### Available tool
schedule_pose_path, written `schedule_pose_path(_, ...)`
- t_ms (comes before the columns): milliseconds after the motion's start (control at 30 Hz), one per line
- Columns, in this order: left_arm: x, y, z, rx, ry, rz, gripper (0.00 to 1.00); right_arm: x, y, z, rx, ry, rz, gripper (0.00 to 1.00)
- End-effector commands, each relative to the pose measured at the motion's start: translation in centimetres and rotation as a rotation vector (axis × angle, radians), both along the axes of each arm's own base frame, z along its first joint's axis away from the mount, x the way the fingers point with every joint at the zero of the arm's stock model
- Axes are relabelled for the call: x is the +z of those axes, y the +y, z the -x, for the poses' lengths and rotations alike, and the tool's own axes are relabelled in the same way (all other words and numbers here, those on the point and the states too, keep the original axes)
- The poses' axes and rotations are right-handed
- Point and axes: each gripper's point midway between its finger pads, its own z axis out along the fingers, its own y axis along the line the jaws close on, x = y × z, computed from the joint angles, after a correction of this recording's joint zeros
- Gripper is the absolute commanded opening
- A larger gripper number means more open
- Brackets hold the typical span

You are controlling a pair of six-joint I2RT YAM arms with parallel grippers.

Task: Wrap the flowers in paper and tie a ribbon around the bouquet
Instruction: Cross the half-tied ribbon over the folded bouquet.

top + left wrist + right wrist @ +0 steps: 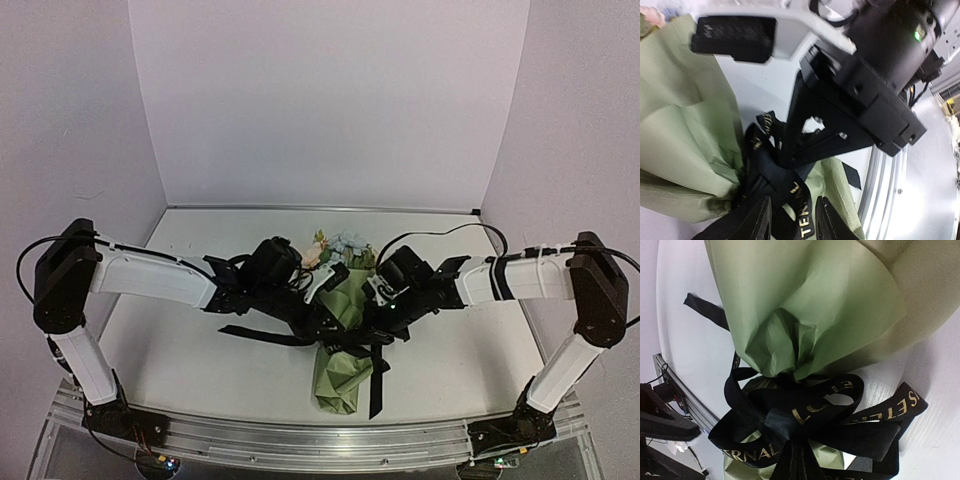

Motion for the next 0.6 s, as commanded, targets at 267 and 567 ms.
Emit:
schedule_pose_path(267,-0.9,-1.1,-2.8,0.029,-0.017,-0.071,0.29,0.1,-0.4,0.2,0.008,-0.036,-0.005,0.0)
schedule_pose_path(567,-2.4,-2.0,-2.7,-0.04,-0.011,-0.122,0.33,-0.2,-0.2,0.4,0.022,-0.046,-0.029,0.0)
